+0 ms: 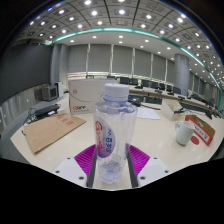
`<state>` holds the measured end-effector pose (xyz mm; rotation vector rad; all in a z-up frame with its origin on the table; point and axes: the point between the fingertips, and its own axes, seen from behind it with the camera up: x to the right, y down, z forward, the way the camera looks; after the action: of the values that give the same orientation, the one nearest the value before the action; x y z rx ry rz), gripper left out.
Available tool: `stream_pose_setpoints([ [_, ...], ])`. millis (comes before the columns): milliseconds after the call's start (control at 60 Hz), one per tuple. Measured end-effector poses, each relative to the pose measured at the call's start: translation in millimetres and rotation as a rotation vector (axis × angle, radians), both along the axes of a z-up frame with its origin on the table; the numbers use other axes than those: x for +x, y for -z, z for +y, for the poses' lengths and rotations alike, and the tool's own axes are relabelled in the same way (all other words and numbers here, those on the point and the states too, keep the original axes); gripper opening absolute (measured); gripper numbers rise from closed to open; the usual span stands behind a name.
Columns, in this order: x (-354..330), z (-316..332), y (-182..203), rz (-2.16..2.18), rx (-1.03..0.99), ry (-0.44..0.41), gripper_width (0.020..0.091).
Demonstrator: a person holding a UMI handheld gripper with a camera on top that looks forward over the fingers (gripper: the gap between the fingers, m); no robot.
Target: Pour water
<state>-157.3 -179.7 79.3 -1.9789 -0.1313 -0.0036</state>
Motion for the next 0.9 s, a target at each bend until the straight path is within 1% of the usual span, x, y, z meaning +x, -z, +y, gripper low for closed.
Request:
stream_pose_setpoints([
  [150,3,4,0,0.022,-0.002,0.008,0.0392],
  [167,2,4,0,0.027,-0.005,0.005,0.0394],
  [200,2,4,-1,0.034,-0.011,0.000,0.0360],
  [283,2,6,-6,0.058,-0.020,-0.007,0.0361],
  [300,2,7,-9,0.062,-0.020,-0.008,0.0337],
  [317,3,8,-12,0.065,-0.018,-0.008,0.0332],
  [467,9,28,-61,0.207,0.022,0.006,0.0331],
  [650,35,63,-135,0.571,0.056,0.038,0.0329],
  [783,71,86,-173,0.898,0.049,0.065,0.0329],
  [900,115,111,-187,1.210,0.026,0.106,0.0329],
])
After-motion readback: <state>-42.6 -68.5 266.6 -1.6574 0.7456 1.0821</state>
